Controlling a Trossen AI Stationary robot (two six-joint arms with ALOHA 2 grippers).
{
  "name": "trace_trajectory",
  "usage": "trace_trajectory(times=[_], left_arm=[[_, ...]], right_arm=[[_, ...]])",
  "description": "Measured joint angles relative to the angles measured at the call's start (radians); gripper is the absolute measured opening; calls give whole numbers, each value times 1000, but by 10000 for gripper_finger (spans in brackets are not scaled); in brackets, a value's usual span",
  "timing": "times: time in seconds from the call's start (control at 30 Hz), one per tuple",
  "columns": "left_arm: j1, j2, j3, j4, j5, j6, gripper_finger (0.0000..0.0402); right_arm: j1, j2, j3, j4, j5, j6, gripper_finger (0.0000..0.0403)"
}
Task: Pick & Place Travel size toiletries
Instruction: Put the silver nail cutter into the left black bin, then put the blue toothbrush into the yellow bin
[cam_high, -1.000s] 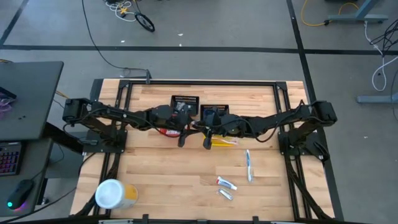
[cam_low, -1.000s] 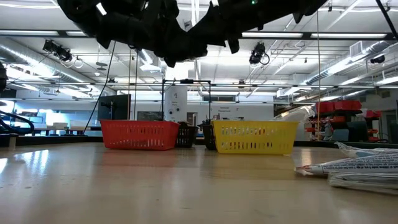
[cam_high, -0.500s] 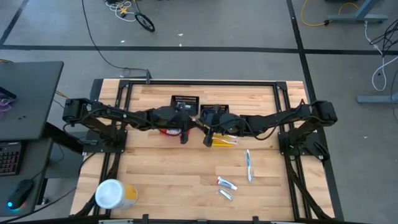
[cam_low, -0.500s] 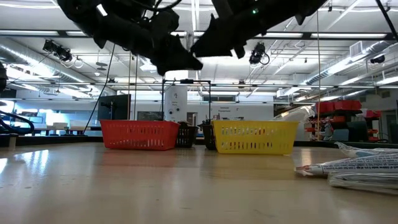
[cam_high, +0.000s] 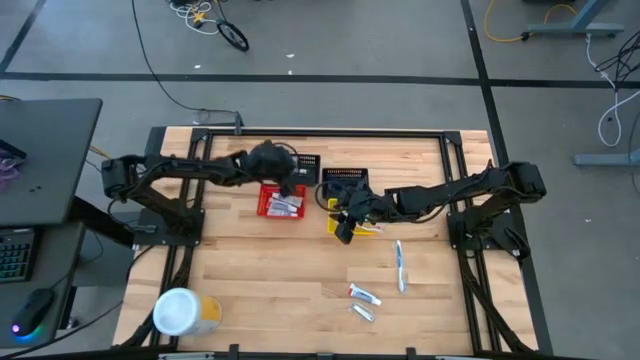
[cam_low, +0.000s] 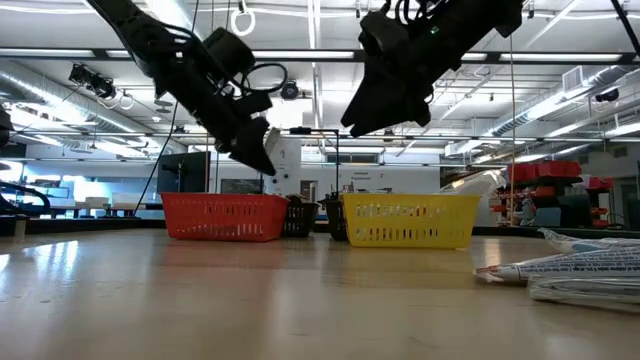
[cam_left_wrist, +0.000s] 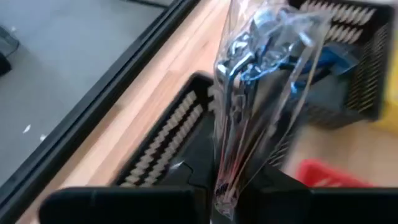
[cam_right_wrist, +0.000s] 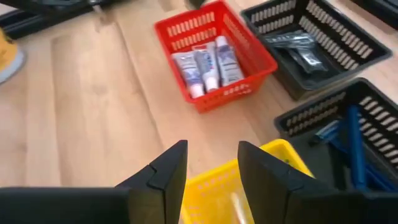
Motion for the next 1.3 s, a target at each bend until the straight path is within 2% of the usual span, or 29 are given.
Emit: trace_trajectory(times=[0.17,0.47,0.7,0.97,1.2,1.3], left_arm=[[99,0,0,-68,19,72,65],[161,0,0,-47,27,88,66],[151,0,0,-48,183,76,82],[144,0,0,-47,117,102,130],[143,0,0,-35,129,91,167],[143,0,0,-34,130,46,171]], right_arm=[[18,0,0,15,-44,-8,151],[45,0,0,15,-43,0,151],[66,0,0,15,-43,0,152],[94,0,0,15,-46,1,152],[147,0,-19,25,-201,1,152],[194,0,-43,34,-204,19,152]])
